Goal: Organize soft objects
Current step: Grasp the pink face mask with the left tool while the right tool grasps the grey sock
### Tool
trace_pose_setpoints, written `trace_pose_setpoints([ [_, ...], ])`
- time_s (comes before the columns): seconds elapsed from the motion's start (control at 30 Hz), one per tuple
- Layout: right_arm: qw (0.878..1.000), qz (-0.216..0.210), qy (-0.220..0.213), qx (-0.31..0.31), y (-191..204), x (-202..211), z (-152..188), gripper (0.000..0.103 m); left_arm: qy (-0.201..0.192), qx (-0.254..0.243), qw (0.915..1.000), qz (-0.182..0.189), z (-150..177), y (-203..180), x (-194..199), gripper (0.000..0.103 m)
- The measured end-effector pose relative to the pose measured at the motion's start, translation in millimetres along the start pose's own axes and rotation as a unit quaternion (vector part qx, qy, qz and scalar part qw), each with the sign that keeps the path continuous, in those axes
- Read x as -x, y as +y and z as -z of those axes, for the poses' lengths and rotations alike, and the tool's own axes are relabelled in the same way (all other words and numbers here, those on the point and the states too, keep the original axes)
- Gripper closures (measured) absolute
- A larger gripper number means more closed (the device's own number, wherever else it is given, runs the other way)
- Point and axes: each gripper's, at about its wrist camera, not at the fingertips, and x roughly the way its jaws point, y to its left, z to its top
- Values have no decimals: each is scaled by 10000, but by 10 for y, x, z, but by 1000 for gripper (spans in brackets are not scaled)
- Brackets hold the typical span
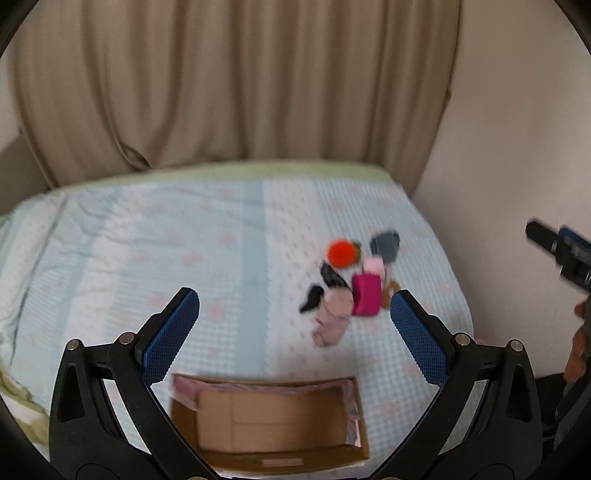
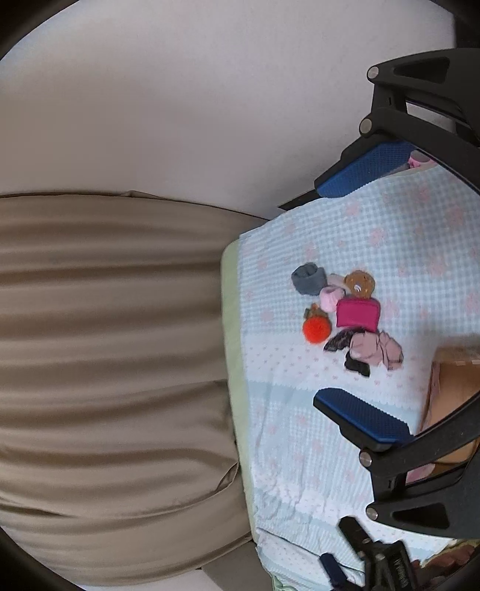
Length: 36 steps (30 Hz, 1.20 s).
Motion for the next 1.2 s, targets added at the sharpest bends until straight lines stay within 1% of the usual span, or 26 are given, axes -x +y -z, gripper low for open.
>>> trace_pose_setpoints([
  [0.1, 9997, -109, 238, -37, -252, -435, -63, 0, 396, -35, 9991, 113, 62, -164, -508, 0],
  [0.17, 9993, -160, 347, -26, -392, -694, -101, 0, 652, -127, 9977, 106, 97, -274, -853, 1],
  [0.27, 9980, -289, 558, -3, -623, -1211, -120, 0, 1074, -263, 9937, 178, 162, -420, -1399, 1],
  [0.3, 9974, -326, 645, 3, -661, -1367, -126, 0, 1301, -304, 9907, 244, 208, -461, -1622, 1],
  [0.37, 9954, -442, 853, -5, -744, -1681, -109, 0, 1602, -343, 9861, 291, 267, -533, -1959, 1],
  [0.47, 9901, -661, 1235, -90, -841, -2224, -12, 0, 2122, -441, 9756, 355, 404, -594, -2491, 5],
  [0.5, 9889, -708, 1302, -122, -858, -2341, 11, 0, 2288, -488, 9716, 365, 457, -617, -2672, 6],
  [0.57, 9853, -804, 1494, -203, -887, -2644, 72, 0, 2543, -556, 9647, 393, 550, -660, -2968, 8],
  [0.63, 9812, -905, 1683, -286, -919, -2967, 147, 0, 2721, -559, 9598, 414, 624, -667, -3214, 8],
  [0.7, 9775, -968, 1840, -344, -931, -3260, 213, 0, 2932, -521, 9536, 441, 702, -656, -3448, 9],
  [0.8, 9725, -1003, 2056, -429, -916, -3684, 291, 0, 3205, -480, 9449, 463, 792, -655, -3738, 15],
  [0.83, 9713, -1012, 2101, -460, -919, -3789, 312, 0, 3263, -476, 9429, 476, 813, -650, -3798, 17],
  [0.97, 9669, -1036, 2268, -542, -895, -4158, 356, 0, 3535, -514, 9325, 527, 943, -677, -4042, 19],
  [1.0, 9657, -1046, 2312, -545, -882, -4250, 367, 0, 3586, -505, 9306, 537, 971, -678, -4091, 20],
  [1.03, 9646, -1054, 2355, -547, -874, -4335, 383, 0, 3622, -496, 9292, 547, 989, -675, -4125, 24],
  [1.07, 9639, -1065, 2380, -548, -873, -4411, 396, 0, 3679, -479, 9269, 567, 1021, -674, -4175, 31],
  [1.13, 9624, -1084, 2436, -529, -851, -4563, 422, 0, 3757, -464, 9239, 552, 1073, -668, -4240, 35],
  [1.2, 9612, -1110, 2474, -508, -835, -4703, 448, 0, 3753, -468, 9243, 510, 1108, -658, -4267, 35],
])
